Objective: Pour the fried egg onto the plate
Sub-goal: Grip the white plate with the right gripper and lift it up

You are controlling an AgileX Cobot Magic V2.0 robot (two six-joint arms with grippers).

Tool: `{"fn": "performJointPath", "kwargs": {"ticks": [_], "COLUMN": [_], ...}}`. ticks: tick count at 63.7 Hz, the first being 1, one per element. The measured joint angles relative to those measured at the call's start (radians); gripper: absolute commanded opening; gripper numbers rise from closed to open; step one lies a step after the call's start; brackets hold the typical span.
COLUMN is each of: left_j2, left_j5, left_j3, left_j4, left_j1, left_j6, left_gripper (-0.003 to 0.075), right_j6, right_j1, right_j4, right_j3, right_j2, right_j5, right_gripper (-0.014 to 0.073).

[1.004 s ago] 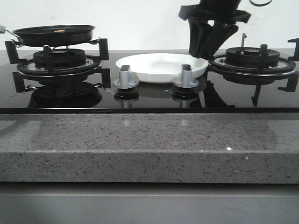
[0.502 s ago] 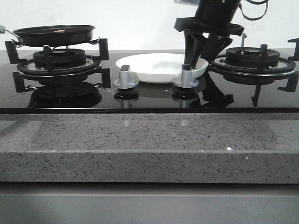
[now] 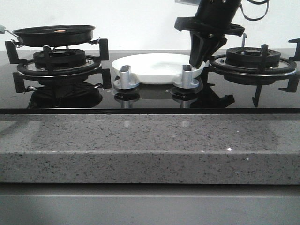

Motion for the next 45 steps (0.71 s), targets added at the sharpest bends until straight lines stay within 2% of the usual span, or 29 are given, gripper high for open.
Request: {"fn": "performJointPath", "kwargs": {"ticks": [4, 29, 45], "left_j2": [0.000, 0.000, 0.000], "left_j5": [0.000, 0.000, 0.000], "left_j3": [0.000, 0.000, 0.000], "left_j4": [0.000, 0.000, 0.000], "left_j1": [0.000, 0.000, 0.000], "left_j6": [0.000, 0.000, 0.000], "left_gripper": [0.0617, 0.0617, 0.0617], "right_j6": [0.009, 0.078, 0.081], "right_j1": [0.000, -0.044, -0.083], "right_j4": [0.015, 0.035, 0.136], "right_j3": [-0.002, -0.048, -0.057], "right_j2": [0.000, -0.002, -0.051], "right_j5": [-0.015, 0.005, 0.021], "right_gripper": [-0.0062, -0.0057, -0.0057]}}
